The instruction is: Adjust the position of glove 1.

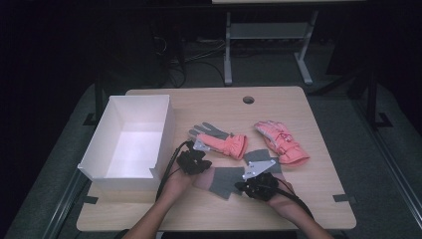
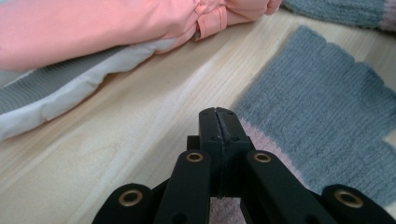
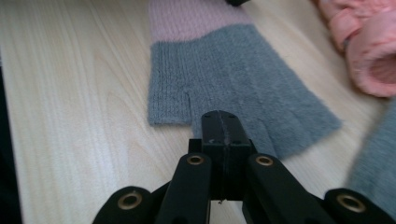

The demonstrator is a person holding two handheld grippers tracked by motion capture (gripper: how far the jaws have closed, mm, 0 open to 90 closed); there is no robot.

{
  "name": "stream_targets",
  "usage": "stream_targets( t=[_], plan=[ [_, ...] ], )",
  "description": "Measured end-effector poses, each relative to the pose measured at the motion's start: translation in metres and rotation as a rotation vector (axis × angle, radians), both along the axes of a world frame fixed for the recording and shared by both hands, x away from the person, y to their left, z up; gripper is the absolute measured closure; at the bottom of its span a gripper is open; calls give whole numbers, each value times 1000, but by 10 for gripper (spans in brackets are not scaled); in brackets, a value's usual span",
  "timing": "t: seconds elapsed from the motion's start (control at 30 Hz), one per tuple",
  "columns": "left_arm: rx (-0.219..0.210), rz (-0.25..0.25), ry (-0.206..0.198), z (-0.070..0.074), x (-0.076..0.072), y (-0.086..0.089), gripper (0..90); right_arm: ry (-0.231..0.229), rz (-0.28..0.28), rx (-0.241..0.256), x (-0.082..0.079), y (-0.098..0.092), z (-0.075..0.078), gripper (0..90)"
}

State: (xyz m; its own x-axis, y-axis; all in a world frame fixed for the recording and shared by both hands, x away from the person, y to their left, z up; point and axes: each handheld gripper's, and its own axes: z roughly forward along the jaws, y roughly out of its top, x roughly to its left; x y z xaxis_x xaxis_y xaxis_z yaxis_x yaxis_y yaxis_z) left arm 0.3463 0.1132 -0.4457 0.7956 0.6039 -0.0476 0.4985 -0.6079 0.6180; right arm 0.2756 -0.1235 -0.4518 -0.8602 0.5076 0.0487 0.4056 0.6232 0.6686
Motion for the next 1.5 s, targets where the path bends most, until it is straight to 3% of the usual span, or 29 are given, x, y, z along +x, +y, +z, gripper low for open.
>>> stream_targets(
  t=[0.13, 0.37, 0.47, 0.57, 0.67, 0.8, 1.0, 1.17, 1.27, 1.3, 1.5],
  plan=[
    [-1, -2, 13, 0, -4, 0, 897, 10, 19, -35, 2, 4, -6, 900],
    [22, -48, 30, 0, -22, 0, 897, 18, -8, -37, 8, -4, -6, 900],
    [-5, -49, 80, 0, -29, 5, 897, 14, -29, -42, 14, -5, -6, 900],
    [-21, -62, 103, 0, -35, 4, 897, 17, -46, -38, 21, -5, -6, 900],
    [-21, -99, 121, 1, -40, 4, 897, 37, -57, -24, 29, -8, -7, 900],
    [-14, -150, 146, 1, -45, 3, 897, 24, -68, -26, 34, -6, -7, 900],
    [-61, -241, 176, -2, -55, -17, 897, -15, -92, -41, 49, 1, -8, 900],
    [-69, -316, 174, -3, -60, -36, 897, -21, -101, -36, 54, 5, -9, 900],
    [-72, -326, 166, -2, -61, -39, 896, -30, -103, -32, 53, 4, -7, 900],
    [-81, -322, 163, -1, -61, -37, 896, -28, -108, -7, 50, -1, 0, 900],
    [-109, -269, 154, 6, -61, -17, 897, -26, -89, 8, 32, -11, 9, 900]
  ],
)
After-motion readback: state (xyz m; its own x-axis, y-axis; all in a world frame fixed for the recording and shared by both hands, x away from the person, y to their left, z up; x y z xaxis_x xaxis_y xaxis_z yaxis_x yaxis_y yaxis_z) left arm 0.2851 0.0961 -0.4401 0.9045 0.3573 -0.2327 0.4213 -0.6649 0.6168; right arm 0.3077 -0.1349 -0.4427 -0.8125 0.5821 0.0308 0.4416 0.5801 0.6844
